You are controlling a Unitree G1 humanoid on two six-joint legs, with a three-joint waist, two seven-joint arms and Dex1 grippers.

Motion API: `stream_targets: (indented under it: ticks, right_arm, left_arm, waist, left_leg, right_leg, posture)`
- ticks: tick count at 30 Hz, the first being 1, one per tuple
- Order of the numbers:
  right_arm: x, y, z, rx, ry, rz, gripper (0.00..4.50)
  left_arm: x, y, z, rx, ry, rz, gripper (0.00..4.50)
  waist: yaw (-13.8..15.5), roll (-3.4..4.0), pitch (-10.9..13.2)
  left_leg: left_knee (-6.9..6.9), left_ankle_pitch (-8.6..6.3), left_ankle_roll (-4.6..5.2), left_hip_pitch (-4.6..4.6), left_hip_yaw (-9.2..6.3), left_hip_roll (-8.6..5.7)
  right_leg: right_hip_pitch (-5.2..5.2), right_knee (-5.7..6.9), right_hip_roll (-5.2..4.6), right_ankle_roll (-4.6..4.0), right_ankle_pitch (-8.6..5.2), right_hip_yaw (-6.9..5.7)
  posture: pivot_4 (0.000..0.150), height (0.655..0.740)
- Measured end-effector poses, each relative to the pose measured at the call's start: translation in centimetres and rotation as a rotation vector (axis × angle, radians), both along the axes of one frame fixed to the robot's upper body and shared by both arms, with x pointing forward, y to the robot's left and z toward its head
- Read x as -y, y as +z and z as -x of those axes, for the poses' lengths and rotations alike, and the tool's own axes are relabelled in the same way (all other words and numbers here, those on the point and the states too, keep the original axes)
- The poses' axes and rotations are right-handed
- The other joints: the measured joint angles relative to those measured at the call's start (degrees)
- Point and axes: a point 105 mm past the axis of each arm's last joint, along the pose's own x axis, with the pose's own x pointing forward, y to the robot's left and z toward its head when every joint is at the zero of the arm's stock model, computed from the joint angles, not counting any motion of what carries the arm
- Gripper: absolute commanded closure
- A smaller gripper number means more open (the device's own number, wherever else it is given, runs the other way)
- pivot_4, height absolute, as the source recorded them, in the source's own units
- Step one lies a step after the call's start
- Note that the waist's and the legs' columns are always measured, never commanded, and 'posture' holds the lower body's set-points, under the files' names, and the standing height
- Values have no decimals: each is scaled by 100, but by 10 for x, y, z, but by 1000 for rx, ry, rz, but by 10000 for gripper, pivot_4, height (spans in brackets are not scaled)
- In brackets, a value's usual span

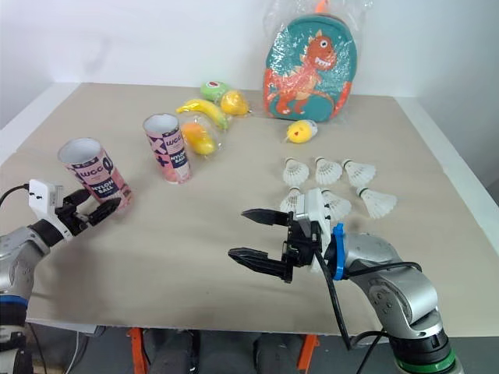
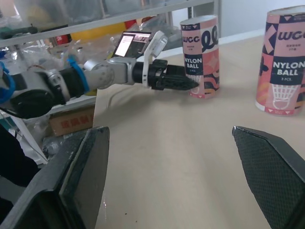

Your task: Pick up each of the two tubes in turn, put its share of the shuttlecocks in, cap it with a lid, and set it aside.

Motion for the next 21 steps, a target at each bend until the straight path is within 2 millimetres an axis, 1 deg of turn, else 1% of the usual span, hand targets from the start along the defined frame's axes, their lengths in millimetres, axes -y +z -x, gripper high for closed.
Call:
stream_targets:
  ticks: [2,3,5,9,13,17,19,20,21]
  right_arm:
    - [2,2,2,12,-14,-1,791]
    - [2,2,2,14,-15,-1,791]
    - [1,6,3,31,-19,-5,791]
    - [0,10,6,44,-18,-8,791]
    - [1,9,8,46,-28,4,791]
    - [0,10,10,46,-36,1,791]
    - [0,11,11,50,-35,1,0]
    - [0,11,11,50,-37,2,0]
    - [0,11,10,49,-41,3,0]
  left_arm:
    - [5,3,-9,14,-25,-16,0]
    - [6,4,-10,16,-27,-16,0]
    - [12,6,-21,24,-50,-13,0]
    - [23,4,-30,29,-77,-4,0]
    - [26,-2,-34,16,-84,-8,0]
    - [28,-2,-36,28,-96,-3,0]
    - [31,-3,-36,33,-103,1,4991]
    - [32,-3,-37,33,-104,2,5404]
    - [33,-4,-37,34,-106,5,10789]
  waist:
    - [22,-1,0]
    - [24,-1,0]
    - [35,-3,-1]
    - [46,-3,-1]
    - [47,-4,-1]
    - [47,-4,-1]
    - [47,-5,-1]
    - [47,-5,-1]
    - [47,-5,-1]
  left_leg:
    - [2,0,0,-3,1,-1]
    - [2,0,0,-3,1,-1]
    - [2,0,0,-3,0,-1]
    - [3,1,0,-3,0,0]
    - [1,1,0,-4,-3,0]
    - [2,1,0,-5,-4,-1]
    - [3,1,0,-5,-5,-1]
    - [4,1,0,-5,-5,-1]
    - [4,1,0,-5,-5,-1]
  right_leg:
    - [1,-1,-3,4,0,0]
    - [1,-1,-3,5,1,0]
    - [0,0,-1,4,2,0]
    - [1,0,1,4,2,-1]
    - [0,0,2,4,0,-1]
    - [2,0,2,5,0,-1]
    - [2,0,2,6,2,-1]
    - [2,0,2,7,3,-1]
    - [2,0,2,7,3,-1]
  posture:
    - [1500,7302]
    - [1500,7302]
    - [1500,7302]
    - [1500,7302]
    - [1500,7302]
    - [1500,7302]
    - [1500,7302]
    - [1500,7302]
    - [1500,7302]
